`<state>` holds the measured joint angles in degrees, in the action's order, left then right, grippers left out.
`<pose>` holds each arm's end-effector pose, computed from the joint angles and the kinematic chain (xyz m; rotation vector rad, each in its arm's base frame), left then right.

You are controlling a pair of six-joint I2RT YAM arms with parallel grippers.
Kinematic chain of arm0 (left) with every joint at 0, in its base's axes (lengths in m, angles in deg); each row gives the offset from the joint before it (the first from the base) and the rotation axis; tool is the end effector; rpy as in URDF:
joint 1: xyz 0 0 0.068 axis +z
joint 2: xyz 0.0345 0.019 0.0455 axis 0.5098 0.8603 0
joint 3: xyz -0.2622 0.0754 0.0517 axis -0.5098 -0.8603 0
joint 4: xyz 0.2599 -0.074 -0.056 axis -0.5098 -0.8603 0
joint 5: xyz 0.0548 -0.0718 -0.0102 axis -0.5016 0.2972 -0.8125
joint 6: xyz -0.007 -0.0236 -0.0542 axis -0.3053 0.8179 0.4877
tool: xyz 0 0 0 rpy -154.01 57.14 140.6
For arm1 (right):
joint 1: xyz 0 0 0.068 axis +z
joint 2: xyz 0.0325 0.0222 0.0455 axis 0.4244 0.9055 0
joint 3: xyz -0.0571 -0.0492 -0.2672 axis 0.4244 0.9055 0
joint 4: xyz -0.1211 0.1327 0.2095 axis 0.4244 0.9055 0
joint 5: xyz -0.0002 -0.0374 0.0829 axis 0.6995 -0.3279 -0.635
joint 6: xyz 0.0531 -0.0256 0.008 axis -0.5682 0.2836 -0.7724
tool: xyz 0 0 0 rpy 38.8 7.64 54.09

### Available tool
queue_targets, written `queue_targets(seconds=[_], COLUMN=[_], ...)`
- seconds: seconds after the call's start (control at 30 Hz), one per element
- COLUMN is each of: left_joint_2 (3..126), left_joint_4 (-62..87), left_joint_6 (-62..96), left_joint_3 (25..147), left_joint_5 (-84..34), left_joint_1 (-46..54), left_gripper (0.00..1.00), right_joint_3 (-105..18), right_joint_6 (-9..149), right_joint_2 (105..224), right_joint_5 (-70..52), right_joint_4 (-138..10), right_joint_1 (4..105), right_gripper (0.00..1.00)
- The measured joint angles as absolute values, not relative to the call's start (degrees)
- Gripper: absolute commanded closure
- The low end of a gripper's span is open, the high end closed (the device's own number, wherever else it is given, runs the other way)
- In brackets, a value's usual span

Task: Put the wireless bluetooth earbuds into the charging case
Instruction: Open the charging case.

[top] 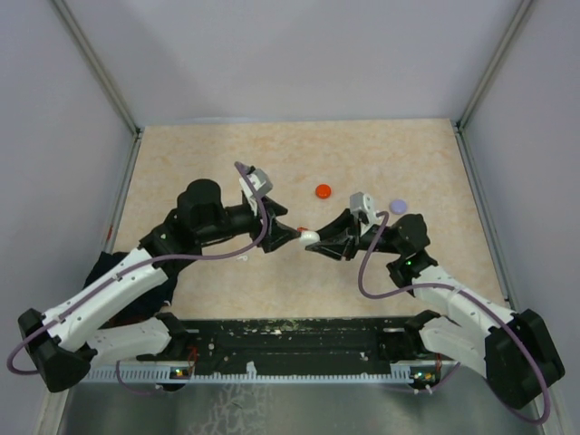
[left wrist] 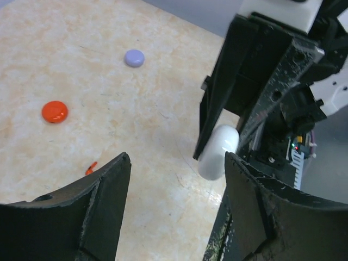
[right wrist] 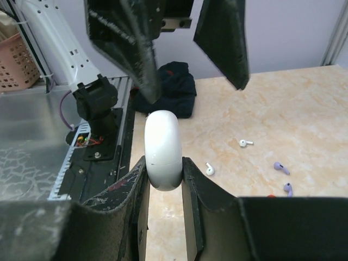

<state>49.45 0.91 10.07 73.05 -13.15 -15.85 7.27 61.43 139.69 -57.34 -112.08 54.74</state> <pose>0.1698 -0.2005 0.3788 0.9078 1.6160 -0.9412 0.1719 0.1395 0.2787 -1.0460 1.1445 1.2666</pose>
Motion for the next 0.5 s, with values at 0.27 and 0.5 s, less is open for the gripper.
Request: queue_targets(seconds=[0.27,0.5], left_joint_2=[49.3,50.4], left_joint_4=[4.3,7.5], left_joint_6=[9.2,9.5], left_joint_3=[67.0,67.1], left_joint_5=[-5.6,-4.7], left_joint_1=[-15.9,-15.9], left_gripper=[0.26,0.29], right_joint_3=[7.3,7.2], right_joint_6=[61.2,61.1], right_joint_2=[139.8,140.1], right_joint_5=[-56.2,-56.4], right_joint_4=[-111.9,-111.9], right_joint_1=[54.7,54.7], right_gripper=[1.00,1.00])
